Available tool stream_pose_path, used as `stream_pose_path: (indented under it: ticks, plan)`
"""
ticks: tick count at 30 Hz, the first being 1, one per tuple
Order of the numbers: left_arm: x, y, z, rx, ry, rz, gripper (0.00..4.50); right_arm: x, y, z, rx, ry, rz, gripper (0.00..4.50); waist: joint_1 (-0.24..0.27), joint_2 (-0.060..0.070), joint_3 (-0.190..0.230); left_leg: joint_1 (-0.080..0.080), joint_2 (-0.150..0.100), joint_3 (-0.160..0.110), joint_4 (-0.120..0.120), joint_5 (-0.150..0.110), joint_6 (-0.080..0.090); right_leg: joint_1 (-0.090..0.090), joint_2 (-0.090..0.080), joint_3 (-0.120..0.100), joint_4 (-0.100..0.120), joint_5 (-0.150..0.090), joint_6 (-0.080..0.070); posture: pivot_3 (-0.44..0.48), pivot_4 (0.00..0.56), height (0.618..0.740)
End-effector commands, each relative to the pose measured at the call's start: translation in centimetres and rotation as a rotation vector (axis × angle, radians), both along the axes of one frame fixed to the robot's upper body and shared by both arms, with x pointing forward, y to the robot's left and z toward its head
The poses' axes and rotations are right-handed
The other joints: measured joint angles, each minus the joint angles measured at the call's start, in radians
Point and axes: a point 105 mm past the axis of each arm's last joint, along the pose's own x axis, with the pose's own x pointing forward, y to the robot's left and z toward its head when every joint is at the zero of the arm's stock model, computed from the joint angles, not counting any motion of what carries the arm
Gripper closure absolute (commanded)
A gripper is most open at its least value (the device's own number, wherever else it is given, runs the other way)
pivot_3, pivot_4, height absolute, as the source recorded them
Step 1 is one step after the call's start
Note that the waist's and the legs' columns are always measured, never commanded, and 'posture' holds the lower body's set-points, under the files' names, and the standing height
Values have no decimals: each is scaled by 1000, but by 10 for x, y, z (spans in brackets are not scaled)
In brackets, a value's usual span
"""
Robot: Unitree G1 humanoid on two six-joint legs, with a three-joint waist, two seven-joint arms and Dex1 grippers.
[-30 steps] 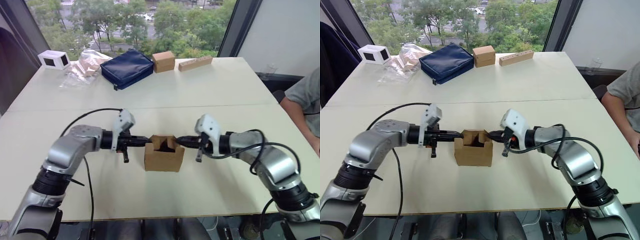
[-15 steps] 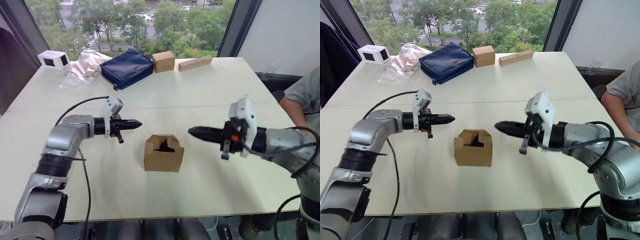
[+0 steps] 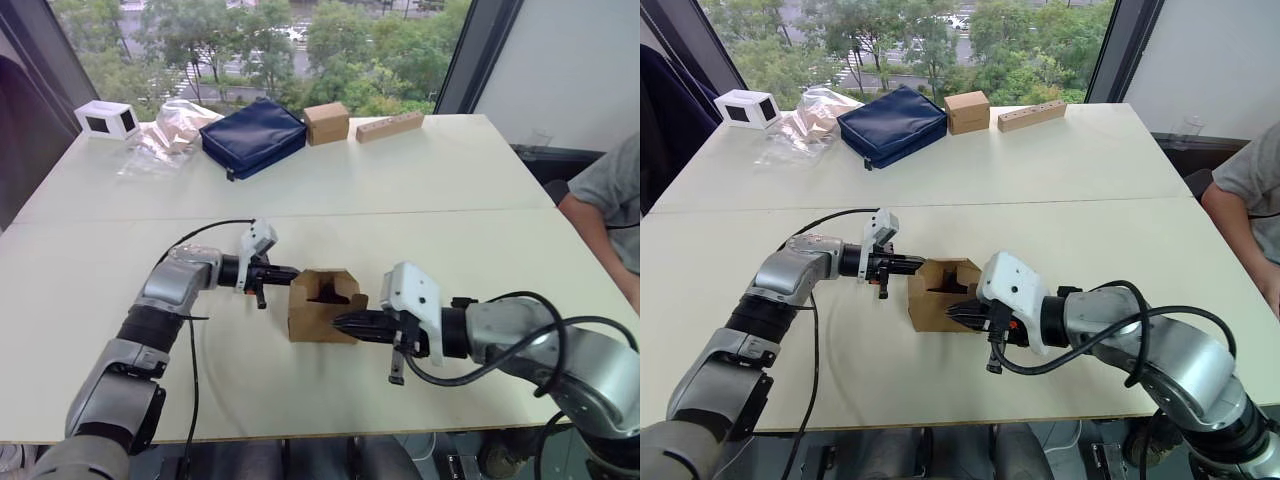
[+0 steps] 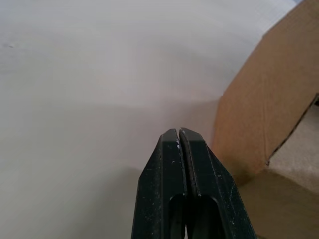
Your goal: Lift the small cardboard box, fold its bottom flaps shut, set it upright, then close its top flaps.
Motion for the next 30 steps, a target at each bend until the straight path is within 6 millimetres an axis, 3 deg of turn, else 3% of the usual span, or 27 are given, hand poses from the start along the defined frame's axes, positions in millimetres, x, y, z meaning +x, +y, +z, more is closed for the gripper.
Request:
stream_pose_path:
  ticks: [1, 24, 30]
  plan:
    - [-5, -4, 11, -25, -36, -27, 4470, 8, 5, 4, 6, -71, -2, 4500, -1, 0, 0, 0, 0, 0, 0, 0, 0, 0, 0, 0, 0, 0, 0, 0, 150, 740]
    - [-8, -5, 12, -42, -60, 18, 4470, 26, 12, 13, 47, -71, 1, 4500, -1, 0, 0, 0, 0, 0, 0, 0, 0, 0, 0, 0, 0, 0, 0, 0, 150, 740]
    - [-7, -4, 12, -42, -62, 25, 4470, 20, 11, 1, 26, -41, 25, 4500, 1, 0, 0, 0, 0, 0, 0, 0, 0, 0, -1, 0, 0, 0, 0, 0, 150, 740]
